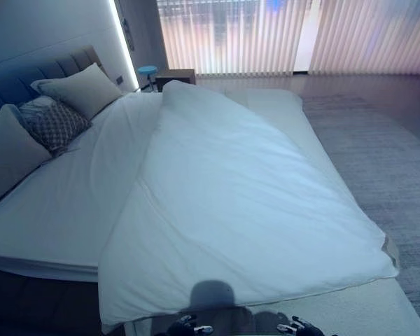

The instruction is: Make the bed

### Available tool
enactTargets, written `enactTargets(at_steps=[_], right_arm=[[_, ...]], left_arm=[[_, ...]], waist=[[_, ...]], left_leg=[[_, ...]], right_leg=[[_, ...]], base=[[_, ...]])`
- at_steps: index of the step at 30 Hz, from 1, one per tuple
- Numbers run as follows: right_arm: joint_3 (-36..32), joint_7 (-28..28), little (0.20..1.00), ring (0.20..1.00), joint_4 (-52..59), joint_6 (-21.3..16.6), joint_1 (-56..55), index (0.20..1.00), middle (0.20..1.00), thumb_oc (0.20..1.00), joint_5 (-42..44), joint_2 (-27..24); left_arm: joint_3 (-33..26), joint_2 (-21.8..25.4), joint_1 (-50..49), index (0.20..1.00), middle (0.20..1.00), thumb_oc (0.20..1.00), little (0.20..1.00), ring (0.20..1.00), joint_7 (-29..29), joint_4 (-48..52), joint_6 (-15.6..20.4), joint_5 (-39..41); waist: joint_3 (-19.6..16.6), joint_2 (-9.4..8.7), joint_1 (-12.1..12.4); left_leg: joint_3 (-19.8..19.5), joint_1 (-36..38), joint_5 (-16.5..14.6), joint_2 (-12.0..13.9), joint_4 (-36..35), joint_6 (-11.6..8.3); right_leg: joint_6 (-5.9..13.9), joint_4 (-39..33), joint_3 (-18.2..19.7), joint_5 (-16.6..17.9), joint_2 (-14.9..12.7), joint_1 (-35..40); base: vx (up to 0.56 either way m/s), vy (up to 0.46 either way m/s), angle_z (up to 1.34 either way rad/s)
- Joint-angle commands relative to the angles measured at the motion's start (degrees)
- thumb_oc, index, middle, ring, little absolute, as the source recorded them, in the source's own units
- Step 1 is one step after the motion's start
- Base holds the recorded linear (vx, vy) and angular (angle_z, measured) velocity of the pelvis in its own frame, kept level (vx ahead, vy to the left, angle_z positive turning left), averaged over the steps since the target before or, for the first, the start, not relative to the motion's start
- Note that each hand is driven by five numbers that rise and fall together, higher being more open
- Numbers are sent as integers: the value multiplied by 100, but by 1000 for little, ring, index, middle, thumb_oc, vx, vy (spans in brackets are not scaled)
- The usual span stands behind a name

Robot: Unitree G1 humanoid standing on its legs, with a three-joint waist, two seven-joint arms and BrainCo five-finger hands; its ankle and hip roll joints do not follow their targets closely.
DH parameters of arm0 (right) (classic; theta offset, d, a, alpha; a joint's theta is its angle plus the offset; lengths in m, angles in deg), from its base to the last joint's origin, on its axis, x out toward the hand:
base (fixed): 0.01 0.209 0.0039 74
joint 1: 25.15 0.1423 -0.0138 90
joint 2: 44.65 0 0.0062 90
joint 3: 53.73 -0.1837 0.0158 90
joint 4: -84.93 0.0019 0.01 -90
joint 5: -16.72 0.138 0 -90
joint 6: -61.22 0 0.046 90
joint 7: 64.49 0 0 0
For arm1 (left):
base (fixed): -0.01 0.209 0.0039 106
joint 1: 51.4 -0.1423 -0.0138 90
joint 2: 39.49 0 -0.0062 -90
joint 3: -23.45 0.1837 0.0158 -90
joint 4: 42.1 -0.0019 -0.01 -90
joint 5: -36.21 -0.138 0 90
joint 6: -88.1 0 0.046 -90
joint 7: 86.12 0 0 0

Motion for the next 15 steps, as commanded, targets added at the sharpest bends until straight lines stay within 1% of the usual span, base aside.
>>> enactTargets(at_steps=[1, 4, 7, 8, 10, 13, 15], right_arm=[[87, 22, 1000, 1000, -261, -167, 211, 1000, 1000, 1000, 39, 318], [74, 6, 1000, 1000, -204, -202, 199, 1000, 1000, 1000, 102, 305], [47, -25, 1000, 1000, -136, -237, 180, 1000, 1000, 1000, 213, 284], [52, -44, 1000, 1000, -73, -282, 184, 1000, 1000, 1000, 312, 270], [60, -50, 1000, 1000, -45, -290, 184, 1000, 1000, 1000, 325, 254], [151, -47, 1000, 1000, 160, -302, 194, 1000, 1000, 1000, 422, 211], [218, -65, 1000, 1000, 294, -322, 247, 1000, 1000, 1000, 530, 177]], left_arm=[[52, -69, 376, 1000, 1000, 1000, 1000, 1000, -50, -268, 204, -301], [5, -70, 389, 1000, 1000, 1000, 1000, 1000, -3, -278, 193, -209], [-139, -84, 418, 1000, 1000, 1000, 1000, 1000, 23, -199, 176, 236], [-211, -141, 500, 1000, 1000, 1000, 1000, 1000, 1, -125, 156, 650], [-212, -154, 537, 1000, 1000, 1000, 1000, 1000, 16, -94, 149, 724], [-263, -215, 746, 1000, 1000, 1000, 1000, 1000, 110, -9, 104, 1203], [-195, -268, 972, 1000, 1000, 1000, 1000, 1000, 162, 52, 87, 1425]], waist=[[41, -299, -128], [117, -321, -157], [189, -332, -174], [287, -329, -205], [320, -325, -215], [507, -349, -281], [683, -374, -338]], left_leg=[[273, -87, -288, -249, 8, 281], [334, -90, -298, -240, 8, 287], [356, -116, -282, -220, 8, 284], [395, -164, -259, -192, 8, 280], [409, -182, -251, -182, 8, 278], [463, -260, -197, -160, 8, 271], [495, -387, -118, -122, 8, 248]], right_leg=[[536, 15, 309, 98, -304, -329], [534, 108, 330, 74, -281, -420], [523, 191, 317, 28, -250, -494], [502, 336, 309, -31, -214, -622], [497, 393, 313, -51, -203, -671], [471, 615, 331, -130, -150, -875], [461, 934, 336, -225, -85, -1155]], base=[[0, 0, 0], [0, 0, 0], [-12, -4, -1], [-32, -9, -6], [-25, -5, -15], [-59, -11, -9], [-108, -23, -6]])
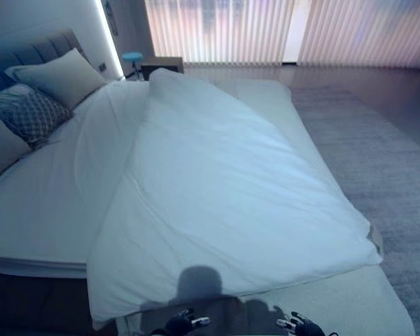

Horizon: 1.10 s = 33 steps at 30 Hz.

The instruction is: Make the bed

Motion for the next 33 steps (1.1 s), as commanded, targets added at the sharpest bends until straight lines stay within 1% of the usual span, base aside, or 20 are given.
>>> enactTargets(at_steps=[1, 4, 5, 7, 10, 11, 12, 13, 15, 17, 21, 22, 23, 24, 26, 29, 31, 33], right_arm=[[251, -29, 1000, 1000, 131, -208, 268, 1000, 1000, 1000, 294, 177], [347, -80, 1000, 1000, 444, -238, 385, 1000, 1000, 1000, 423, 123], [347, -80, 1000, 1000, 444, -238, 386, 1000, 1000, 1000, 423, 123], [437, -142, 1000, 1000, 856, -264, 500, 1000, 1000, 1000, 529, 53], [437, -142, 1000, 1000, 856, -264, 499, 1000, 1000, 1000, 529, 52], [491, -185, 1000, 1000, 1383, -342, 547, 1000, 1000, 1000, 743, -19], [495, -244, 1000, 1000, 1631, -392, 536, 1000, 1000, 1000, 880, -47], [496, -246, 1000, 1000, 1634, -390, 535, 1000, 1000, 1000, 880, -48], [487, -285, 1000, 1000, 1851, -447, 520, 1000, 1000, 1000, 1012, -94], [471, -326, 1000, 1000, 2076, -508, 516, 1000, 1000, 1000, 1136, -111], [503, -396, 1000, 1000, 2398, -584, 548, 1000, 1000, 1000, 1288, -128], [541, -410, 1000, 1000, 2474, -593, 567, 1000, 1000, 1000, 1277, -137], [570, -400, 1000, 1000, 2578, -590, 567, 1000, 1000, 1000, 1270, -177], [570, -401, 1000, 1000, 2580, -589, 568, 1000, 1000, 1000, 1270, -178], [602, -374, 1000, 1000, 2786, -571, 546, 1000, 1000, 1000, 1228, -240], [619, -359, 1000, 1000, 2944, -550, 535, 1000, 1000, 1000, 1217, -293], [627, -341, 1000, 1000, 3046, -553, 526, 1000, 1000, 1000, 1200, -333], [641, -339, 1000, 1000, 3156, -552, 505, 1000, 1000, 1000, 1166, -361]], left_arm=[[-130, -217, 803, 1000, 1000, 1000, 1000, 1000, 90, -72, 58, 500], [-141, -257, 1046, 1000, 1000, 1000, 1000, 1000, 136, -132, -27, 782], [-142, -257, 1048, 1000, 1000, 1000, 1000, 1000, 136, -132, -27, 783], [-184, -305, 1259, 1000, 1000, 1000, 1000, 1000, 245, -241, -117, 1022], [-184, -305, 1259, 1000, 1000, 1000, 1000, 1000, 245, -241, -117, 1022], [-334, -396, 1487, 1000, 1000, 1000, 1000, 1000, 453, -237, -115, 1580], [-424, -452, 1555, 1000, 1000, 1000, 1000, 1000, 555, -174, -104, 1852], [-424, -453, 1555, 1000, 1000, 1000, 1000, 1000, 555, -173, -104, 1853], [-488, -490, 1623, 1000, 1000, 1000, 1000, 1000, 596, -68, -87, 2106], [-661, -490, 1658, 1000, 1000, 1000, 1000, 1000, 629, 6, -40, 2416], [-911, -470, 1763, 1000, 1000, 1000, 1000, 1000, 693, 105, -44, 2845], [-971, -464, 1830, 1000, 1000, 1000, 1000, 1000, 763, 96, -36, 2924], [-913, -432, 1964, 1000, 1000, 1000, 1000, 1000, 772, 34, -138, 2757], [-915, -433, 1967, 1000, 1000, 1000, 1000, 1000, 771, 32, -140, 2755], [-896, -375, 2092, 1000, 1000, 1000, 1000, 1000, 711, -56, -246, 2686], [-1020, -405, 2317, 1000, 1000, 1000, 1000, 1000, 826, -176, -268, 2814], [-1041, -405, 2422, 1000, 1000, 1000, 1000, 1000, 857, -189, -256, 2768], [-1101, -416, 2490, 1000, 1000, 1000, 1000, 1000, 886, -136, -218, 2889]], waist=[[283, -237, -140], [446, -303, -218], [437, -303, -217], [594, -388, -305], [590, -388, -306], [752, -484, -413], [794, -514, -434], [782, -508, -441], [847, -522, -462], [866, -530, -464], [921, -541, -470], [936, -543, -473], [951, -541, -512], [942, -537, -513], [915, -545, -597], [844, -536, -696], [846, -558, -740], [829, -590, -774]], left_leg=[[365, -267, -104, -131, 5, 192], [467, -544, 30, -112, 49, 169], [468, -557, 29, -112, 55, 169], [489, -1075, -73, -80, 625, 143], [488, -1081, -74, -80, 628, 143], [407, -1866, -247, -34, 1432, 116], [351, -2176, -293, 21, 1694, 101], [343, -2203, -301, 23, 1715, 102], [322, -2490, -380, 84, 1998, 95], [304, -2773, -497, 142, 2298, 77], [267, -3256, -630, 219, 2729, 41], [247, -3354, -648, 222, 2794, 34], [253, -3475, -671, 244, 2865, 38], [252, -3492, -674, 245, 2875, 38], [272, -3646, -695, 288, 2981, 37], [287, -3846, -708, 317, 3016, 42], [328, -3902, -731, 361, 3043, 42], [395, -3960, -730, 398, 3053, 48]], right_leg=[[405, 644, 261, -159, -55, -815], [410, 896, 310, -174, -6, -1229], [410, 905, 312, -176, -7, -1245], [396, 1252, 337, -219, 19, -1673], [396, 1254, 336, -219, 18, -1678], [388, 1768, 243, -339, -50, -2234], [374, 1948, 210, -380, -70, -2448], [374, 1958, 204, -384, -71, -2467], [367, 2189, 155, -435, -116, -2725], [353, 2406, 119, -503, -132, -2968], [341, 2714, 146, -530, -125, -3430], [335, 2731, 155, -523, -110, -3506], [331, 2787, 171, -523, -97, -3637], [331, 2793, 170, -524, -96, -3653], [334, 2817, 198, -497, -89, -3783], [343, 2782, 247, -438, -61, -3993], [355, 2750, 300, -411, -28, -4061], [354, 2728, 334, -387, -17, -4129]], base=[[-117, -29, 0], [-98, -28, -8], [-116, -51, -14], [-126, -59, -12], [-72, -35, 1], [-211, -126, 2], [-212, -126, 17], [-86, -63, 56], [-64, -36, 46], [-64, -16, -2], [-72, 5, -7], [-79, 11, -6], [-53, 8, -6], [-45, 12, -4], [-16, 13, -1], [-24, 23, -7], [-26, 23, -9], [-20, 19, -22]])
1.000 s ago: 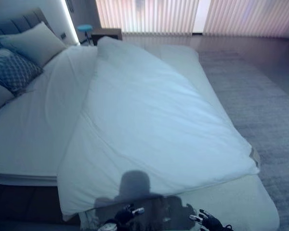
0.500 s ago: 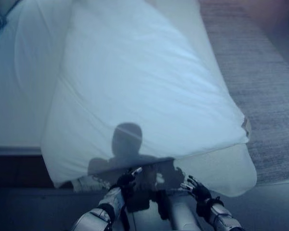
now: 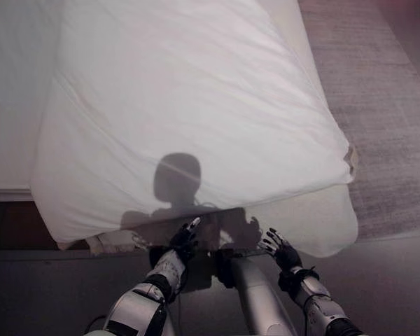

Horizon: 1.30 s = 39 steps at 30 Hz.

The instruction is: Make the bed

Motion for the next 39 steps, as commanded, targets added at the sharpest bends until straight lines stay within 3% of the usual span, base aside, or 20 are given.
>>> enactTargets(at_steps=[1, 21, 22, 24, 25, 26, 39], right_arm=[[278, 40, 1000, 1000, 401, -211, -105, 1000, 1000, 1000, 51, -270], [285, 52, 1000, 1000, 475, -188, -212, 1000, 1000, 1000, 140, -508], [270, 25, 1000, 1000, 478, -188, -207, 1000, 1000, 1000, 124, -497], [269, 25, 1000, 1000, 479, -188, -208, 1000, 1000, 1000, 124, -496], [269, 25, 1000, 1000, 479, -188, -208, 1000, 1000, 1000, 124, -496], [267, 11, 1000, 1000, 498, -188, -216, 1000, 1000, 1000, 146, -482], [290, 4, 1000, 1000, 700, -256, -159, 1000, 1000, 1000, 401, -331]], left_arm=[[-258, -251, 214, 1000, 1000, 1000, 1000, 1000, 71, -162, 79, 221], [-190, -480, 1116, 1000, 1000, 1000, 1000, 1000, 469, 982, 641, 1179], [-151, -540, 1098, 636, 636, 636, 636, 636, 453, 1164, 696, 1284], [-149, -540, 1096, 520, 520, 520, 520, 520, 455, 1166, 696, 1283], [-149, -540, 1096, 520, 520, 520, 520, 520, 455, 1166, 696, 1283], [-60, -560, 1091, 200, 200, 200, 200, 200, 406, 1342, 710, 1327], [284, -668, 720, 200, 200, 200, 200, 200, 109, 2434, 864, 1696]], waist=[[-297, -14, -228], [-435, 83, -327], [-408, 98, -298], [-407, 96, -295], [-407, 96, -295], [-366, 106, -273], [-199, 152, -102]], left_leg=[[234, -263, -176, 11, 104, 111], [277, -484, -142, 10, 114, 83], [296, -459, -134, 10, 119, 92], [297, -457, -134, 11, 119, 92], [297, -457, -134, 11, 119, 92], [277, -444, -116, -14, 98, 93], [250, -284, -65, -106, -12, 156]], right_leg=[[599, -628, 132, 577, -42, -263], [588, -754, 248, 710, -28, -505], [586, -750, 265, 710, -26, -490], [586, -750, 267, 711, -25, -488], [586, -750, 267, 711, -25, -488], [586, -769, 270, 724, -44, -463], [588, -865, 268, 747, -78, -281]], base=[[-14, 18, -16], [-3, -1, -3], [0, 0, 0], [0, 0, 0], [0, 0, 0], [0, 0, 0], [0, 0, 0]])
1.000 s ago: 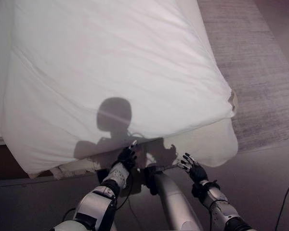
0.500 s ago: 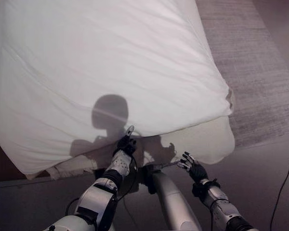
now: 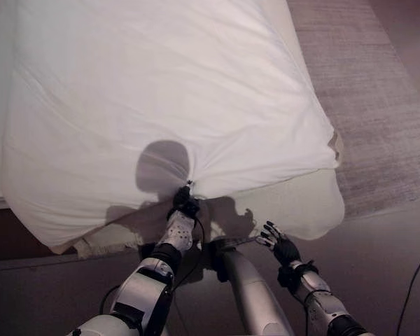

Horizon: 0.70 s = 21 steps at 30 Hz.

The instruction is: Make the bed

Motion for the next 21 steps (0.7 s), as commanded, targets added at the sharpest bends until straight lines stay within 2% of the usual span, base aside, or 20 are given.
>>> enactTargets(at_steps=[1, 4, 5, 6, 10, 13, 15, 17, 18, 21], right_arm=[[82, 48, 1000, 1000, 472, -269, -110, 1000, 1000, 1000, 357, -165], [103, 249, 1000, 1000, 526, -279, -52, 1000, 1000, 1000, 715, -102], [159, 578, 1000, 1000, 594, -200, 69, 1000, 1000, 1000, 1444, 72], [158, 581, 1000, 1000, 591, -201, 70, 1000, 1000, 1000, 1446, 73], [343, 962, 1000, 1000, 623, 89, 195, 1000, 1000, 1000, 2432, 314], [460, 1009, 1000, 1000, 618, 163, 313, 1000, 1000, 1000, 2635, 421], [524, 1066, 1000, 1000, 441, 332, 616, 1000, 1000, 1000, 3253, 657], [524, 1066, 1000, 1000, 441, 332, 616, 1000, 1000, 1000, 3253, 657], [535, 1158, 1000, 1000, 316, 540, 857, 1000, 1000, 1000, 3782, 836], [418, 1184, 1000, 1000, 225, 650, 1107, 1000, 1000, 1000, 4435, 1082]], left_arm=[[360, -408, 180, 200, 200, 200, 200, 200, -512, 691, 139, 109], [431, -382, 45, 200, 200, 200, 200, 200, -603, 1010, 199, 204], [546, -348, -158, 200, 200, 200, 200, 200, -679, 1634, 286, 370], [550, -348, -162, 200, 200, 200, 200, 200, -676, 1639, 287, 369], [782, -159, -504, 200, 200, 200, 200, 200, -782, 2714, 386, 512], [840, -75, -659, 200, 200, 200, 200, 200, -716, 3120, 441, 551], [859, -14, -799, 200, 200, 200, 200, 200, -645, 3646, 590, 711], [859, -14, -799, 200, 200, 200, 200, 200, -645, 3646, 590, 711], [781, 51, -919, 200, 200, 200, 200, 200, -630, 4099, 688, 811], [735, 119, -961, 200, 200, 200, 200, 200, -446, 4652, 871, 812]], waist=[[-126, 265, -27], [-82, 293, 46], [4, 337, 164], [7, 335, 165], [123, 394, 336], [185, 418, 425], [277, 462, 574], [278, 462, 574], [333, 501, 710], [422, 554, 837]], left_leg=[[96, -95, -81, -61, -32, 80], [89, -37, -61, -96, -89, 88], [63, 54, -12, -156, -188, 100], [64, 60, -10, -157, -191, 100], [-2, 183, 69, -245, -357, 123], [-49, 239, 88, -282, -399, 138], [-106, 354, 103, -350, -484, 157], [-106, 355, 103, -350, -485, 157], [-143, 445, 143, -405, -602, 171], [-210, 554, 197, -469, -721, 186]], right_leg=[[606, -830, 111, 632, -46, -21], [614, -864, 101, 634, -69, 45], [623, -926, 68, 654, -96, 151], [623, -928, 68, 655, -97, 157], [628, -1041, -13, 675, -138, 312], [625, -1076, -40, 673, -157, 394], [626, -1108, -94, 672, -185, 523], [626, -1108, -94, 672, -185, 524], [639, -1170, -140, 678, -224, 618], [639, -1238, -228, 672, -264, 765]], base=[[0, 0, 0], [6, 9, 4], [7, 14, 6], [0, 0, 0], [7, -4, 10], [12, -7, 12], [16, 1, 15], [12, 5, 12], [29, 9, 11], [25, -6, 15]])
